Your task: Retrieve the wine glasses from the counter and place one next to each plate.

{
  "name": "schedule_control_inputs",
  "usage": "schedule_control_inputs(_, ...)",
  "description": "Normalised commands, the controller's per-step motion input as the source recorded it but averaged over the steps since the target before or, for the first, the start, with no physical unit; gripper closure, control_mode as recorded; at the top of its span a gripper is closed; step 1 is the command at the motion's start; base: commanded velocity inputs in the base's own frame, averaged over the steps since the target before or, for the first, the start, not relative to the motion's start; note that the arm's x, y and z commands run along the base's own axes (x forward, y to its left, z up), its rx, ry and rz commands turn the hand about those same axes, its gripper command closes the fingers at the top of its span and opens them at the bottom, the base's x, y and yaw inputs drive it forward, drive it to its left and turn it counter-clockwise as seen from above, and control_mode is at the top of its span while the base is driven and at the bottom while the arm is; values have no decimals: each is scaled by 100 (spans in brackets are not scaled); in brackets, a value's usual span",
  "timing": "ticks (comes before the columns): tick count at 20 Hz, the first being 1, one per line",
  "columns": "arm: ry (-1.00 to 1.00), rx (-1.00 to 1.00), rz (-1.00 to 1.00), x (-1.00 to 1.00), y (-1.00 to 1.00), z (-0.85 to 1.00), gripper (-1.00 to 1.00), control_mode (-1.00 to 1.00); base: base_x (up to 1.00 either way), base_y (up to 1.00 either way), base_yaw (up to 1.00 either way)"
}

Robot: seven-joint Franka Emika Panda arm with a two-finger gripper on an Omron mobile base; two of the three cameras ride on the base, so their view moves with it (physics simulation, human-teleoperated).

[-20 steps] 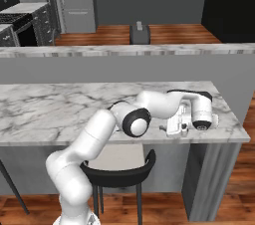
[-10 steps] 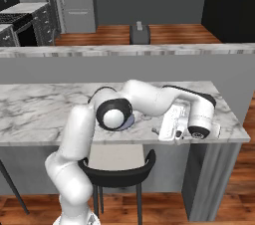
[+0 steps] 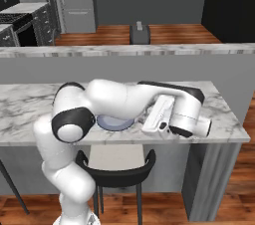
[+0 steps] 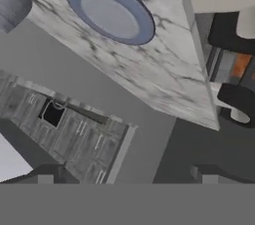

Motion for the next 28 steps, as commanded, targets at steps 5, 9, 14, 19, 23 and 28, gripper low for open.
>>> schedule_control_inputs(5, 10, -2, -5, -8, 14, 12, -100, -100, 0, 0, 0)
schedule_control_inputs(9, 1, -1, 7, 0, 28, 0, -100, -100, 0, 0, 0)
schedule_control_inputs(14, -9, 0, 10, 0, 19, 0, -100, -100, 0, 0, 0)
schedule_control_inputs(19, -20, 0, 15, -1, 41, 2, -100, -100, 0, 0, 0)
schedule_control_inputs(23, -32, 0, 18, -13, 24, 30, -100, -100, 0, 0, 0)
schedule_control_inputs(28, -24, 0, 11, -28, 15, 34, -100, 100, -24, 6, 7)
